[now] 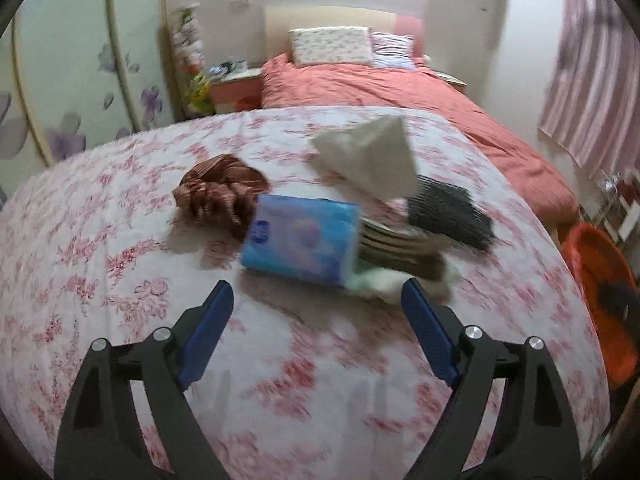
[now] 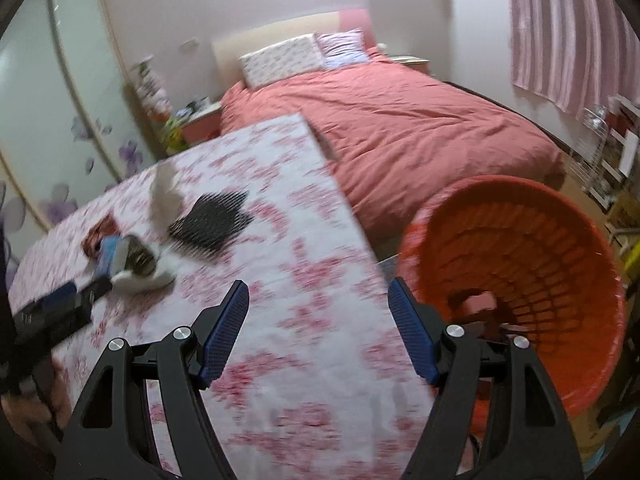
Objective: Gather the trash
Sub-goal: 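Grasp the brown slipper with the right tool while the left tool grasps the blue tissue pack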
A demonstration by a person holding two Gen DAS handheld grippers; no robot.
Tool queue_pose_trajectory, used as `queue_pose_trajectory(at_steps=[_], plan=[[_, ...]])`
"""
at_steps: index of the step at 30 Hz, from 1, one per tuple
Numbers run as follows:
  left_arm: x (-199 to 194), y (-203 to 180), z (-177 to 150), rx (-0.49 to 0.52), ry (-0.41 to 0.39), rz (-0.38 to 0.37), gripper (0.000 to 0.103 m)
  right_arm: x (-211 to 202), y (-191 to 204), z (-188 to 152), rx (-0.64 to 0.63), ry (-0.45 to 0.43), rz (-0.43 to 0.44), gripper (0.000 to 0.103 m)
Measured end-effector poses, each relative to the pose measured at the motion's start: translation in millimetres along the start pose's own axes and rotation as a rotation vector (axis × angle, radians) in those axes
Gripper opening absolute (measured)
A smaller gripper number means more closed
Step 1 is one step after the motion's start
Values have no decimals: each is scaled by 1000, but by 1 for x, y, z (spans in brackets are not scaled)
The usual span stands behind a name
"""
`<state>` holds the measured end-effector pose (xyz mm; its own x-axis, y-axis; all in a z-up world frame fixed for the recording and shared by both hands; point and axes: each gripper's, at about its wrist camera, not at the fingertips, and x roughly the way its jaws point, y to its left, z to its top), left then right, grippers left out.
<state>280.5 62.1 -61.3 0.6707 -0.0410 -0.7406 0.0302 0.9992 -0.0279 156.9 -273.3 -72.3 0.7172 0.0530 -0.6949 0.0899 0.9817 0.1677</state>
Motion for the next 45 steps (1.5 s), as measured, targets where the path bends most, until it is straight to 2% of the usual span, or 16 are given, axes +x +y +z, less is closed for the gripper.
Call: queue_pose_trajectory(at_steps=[3,10,12,20,25,28,31,38,45], plan=[[17,7,12,-31,24,-10,87,7,11,-2,-18,21,15,72],[44,9,22,-9,58,27,86,24,36,-3,-46,50,32,72],[46,12,23,-18,66,-3,76,28,38,-3,-44,60,37,72],[35,26,11,-4,56,-44,74,36,54,-7,-60,83,58,72],[14,52,-12,5,62,2,74,42,73,-5,-78,83,97,72],[7,70,-21,7,64,66,74,47,87,-3,-92,75,123,72],[5,86,-23,-28,65,80,75,50,105,3,-105,57,158,71],[10,96,-22,-55,95,83,76,64,138,19,-141,37,204,66],[10,96,-22,-62,96,84,76,88,152,19,-210,119,204,47]])
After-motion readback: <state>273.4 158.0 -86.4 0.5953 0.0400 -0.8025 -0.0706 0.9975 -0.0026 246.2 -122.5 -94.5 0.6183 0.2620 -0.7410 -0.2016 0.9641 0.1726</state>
